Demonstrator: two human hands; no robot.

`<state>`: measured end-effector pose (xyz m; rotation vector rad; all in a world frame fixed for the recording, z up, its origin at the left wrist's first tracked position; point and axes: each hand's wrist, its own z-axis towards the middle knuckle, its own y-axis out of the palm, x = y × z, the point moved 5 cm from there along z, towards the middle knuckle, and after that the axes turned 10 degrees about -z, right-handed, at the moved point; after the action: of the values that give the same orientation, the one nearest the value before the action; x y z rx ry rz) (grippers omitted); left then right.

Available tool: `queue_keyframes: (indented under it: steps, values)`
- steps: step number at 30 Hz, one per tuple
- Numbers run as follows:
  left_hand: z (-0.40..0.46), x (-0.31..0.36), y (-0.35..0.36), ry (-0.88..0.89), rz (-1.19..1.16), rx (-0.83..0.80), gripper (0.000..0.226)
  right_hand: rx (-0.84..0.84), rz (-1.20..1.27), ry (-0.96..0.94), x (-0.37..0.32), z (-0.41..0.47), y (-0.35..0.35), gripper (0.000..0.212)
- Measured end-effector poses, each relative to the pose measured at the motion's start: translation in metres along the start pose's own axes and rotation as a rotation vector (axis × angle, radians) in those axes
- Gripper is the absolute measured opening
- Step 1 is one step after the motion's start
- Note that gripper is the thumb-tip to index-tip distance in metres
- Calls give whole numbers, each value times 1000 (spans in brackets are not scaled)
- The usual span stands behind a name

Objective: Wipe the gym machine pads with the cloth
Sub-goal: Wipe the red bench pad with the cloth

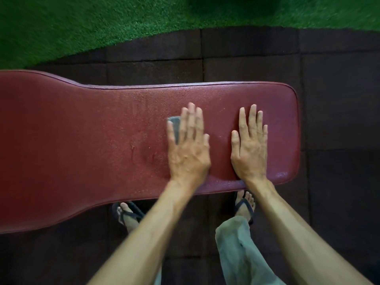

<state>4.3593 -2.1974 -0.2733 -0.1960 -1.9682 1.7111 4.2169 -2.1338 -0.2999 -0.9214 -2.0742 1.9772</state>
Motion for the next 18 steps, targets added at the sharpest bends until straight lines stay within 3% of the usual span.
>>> queue_keyframes:
  steps: [4,6,10,14,18]
  values:
    - [10,-107,-42,-209,78,63,70,-9,-9,-3,0,-1,0,58]
    - [-18,-118,-49,-211,9,37,71,-6,-37,2,-2,-1,1,58]
    - [-60,-38,-14,20,-36,-101,69,-21,-53,26,-8,-3,1,60]
    - [8,-19,-12,206,-56,-135,64,-47,-35,-5,-7,-3,0,62]
    - [66,-118,-54,-48,21,-15,64,-57,-1,-4,-8,-3,-2,63]
